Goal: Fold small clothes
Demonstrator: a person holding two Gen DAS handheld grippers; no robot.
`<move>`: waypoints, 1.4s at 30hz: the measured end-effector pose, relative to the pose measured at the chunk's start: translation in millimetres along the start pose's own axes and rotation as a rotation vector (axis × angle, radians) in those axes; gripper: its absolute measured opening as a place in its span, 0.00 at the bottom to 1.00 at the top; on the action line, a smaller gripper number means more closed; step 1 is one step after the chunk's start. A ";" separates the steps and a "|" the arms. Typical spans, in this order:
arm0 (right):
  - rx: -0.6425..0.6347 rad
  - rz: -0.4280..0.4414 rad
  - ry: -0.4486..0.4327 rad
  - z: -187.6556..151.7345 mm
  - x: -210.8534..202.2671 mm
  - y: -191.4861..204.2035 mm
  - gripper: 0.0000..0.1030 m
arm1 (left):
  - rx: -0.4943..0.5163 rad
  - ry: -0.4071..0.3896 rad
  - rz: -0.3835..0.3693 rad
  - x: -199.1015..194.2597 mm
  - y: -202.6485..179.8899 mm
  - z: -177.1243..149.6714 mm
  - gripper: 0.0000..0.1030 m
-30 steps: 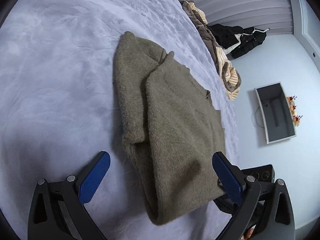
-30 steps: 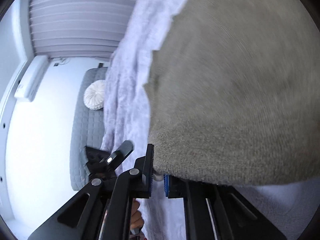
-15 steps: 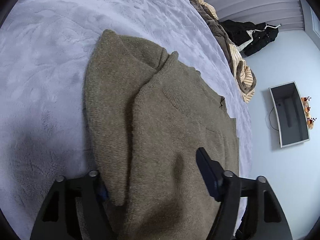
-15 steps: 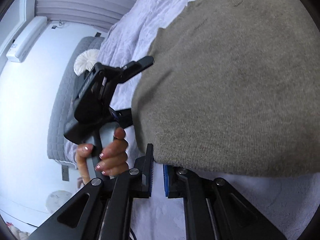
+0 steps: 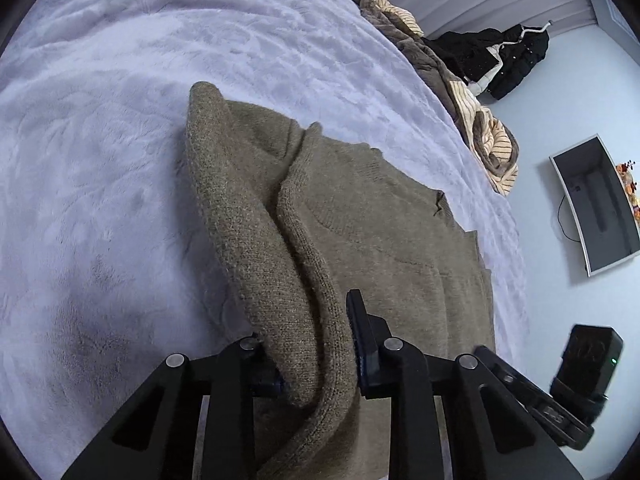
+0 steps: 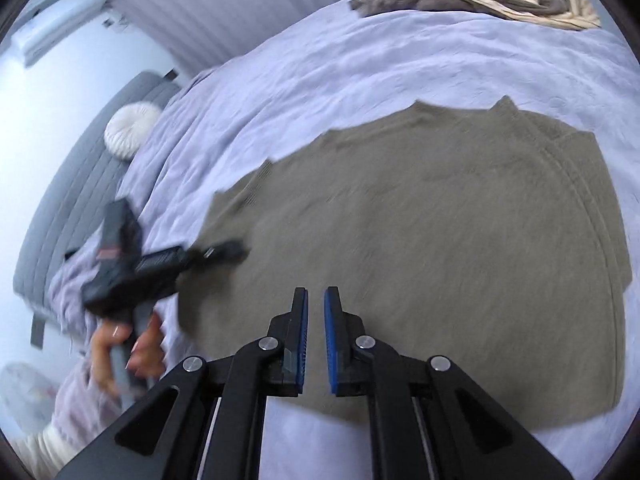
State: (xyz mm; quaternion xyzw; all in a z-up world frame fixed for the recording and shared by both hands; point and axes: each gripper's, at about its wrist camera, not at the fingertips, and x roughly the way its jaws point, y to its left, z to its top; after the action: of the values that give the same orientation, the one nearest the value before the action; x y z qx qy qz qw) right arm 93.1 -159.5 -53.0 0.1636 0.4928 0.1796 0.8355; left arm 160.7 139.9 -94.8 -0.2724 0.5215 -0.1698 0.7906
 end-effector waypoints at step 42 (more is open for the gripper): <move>0.543 0.521 -0.129 -3.9 15.0 -141.6 0.73 | 0.179 -0.222 0.294 -3.1 -114.6 -20.7 0.99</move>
State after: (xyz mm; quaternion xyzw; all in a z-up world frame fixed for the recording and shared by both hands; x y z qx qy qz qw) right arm 116.0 -277.2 -130.1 0.5098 0.4107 0.2381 0.7175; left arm 142.3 45.4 -29.2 -0.1388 0.4483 -0.0671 0.8805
